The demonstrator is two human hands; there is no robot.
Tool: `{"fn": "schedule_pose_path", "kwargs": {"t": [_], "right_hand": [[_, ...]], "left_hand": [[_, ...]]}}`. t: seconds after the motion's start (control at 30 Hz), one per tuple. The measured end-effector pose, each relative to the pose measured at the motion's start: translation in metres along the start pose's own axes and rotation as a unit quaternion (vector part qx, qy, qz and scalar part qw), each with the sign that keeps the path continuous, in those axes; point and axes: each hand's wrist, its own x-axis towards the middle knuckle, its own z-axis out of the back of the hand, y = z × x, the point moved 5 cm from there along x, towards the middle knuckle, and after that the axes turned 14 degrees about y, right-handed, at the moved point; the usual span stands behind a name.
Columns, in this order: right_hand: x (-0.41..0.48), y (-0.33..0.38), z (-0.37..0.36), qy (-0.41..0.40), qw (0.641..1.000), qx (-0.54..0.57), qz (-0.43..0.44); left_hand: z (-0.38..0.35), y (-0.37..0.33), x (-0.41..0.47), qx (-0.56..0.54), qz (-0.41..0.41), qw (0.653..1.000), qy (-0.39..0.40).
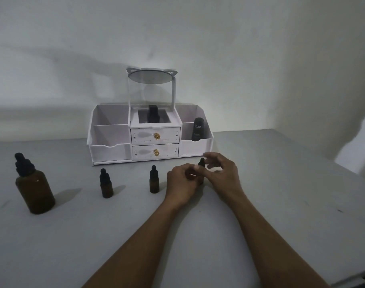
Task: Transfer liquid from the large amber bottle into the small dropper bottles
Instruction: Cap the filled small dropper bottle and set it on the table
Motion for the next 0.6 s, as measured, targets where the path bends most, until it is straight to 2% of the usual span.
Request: {"fn": "schedule_pose_path", "kwargs": {"t": [0.13,0.6], "right_hand": [[0.0008,0.0030,0.0012,0.009,1.000,0.010,0.027],[0.0044,0.0020,-0.0031,-0.003,0.999,0.029,0.025]], "left_hand": [[-0.0015,0.0009,0.0007,-0.009,0.009,1.000,0.010],[0.0024,0.0012,0.0015,-0.008,-0.007,1.000,0.005]]}}
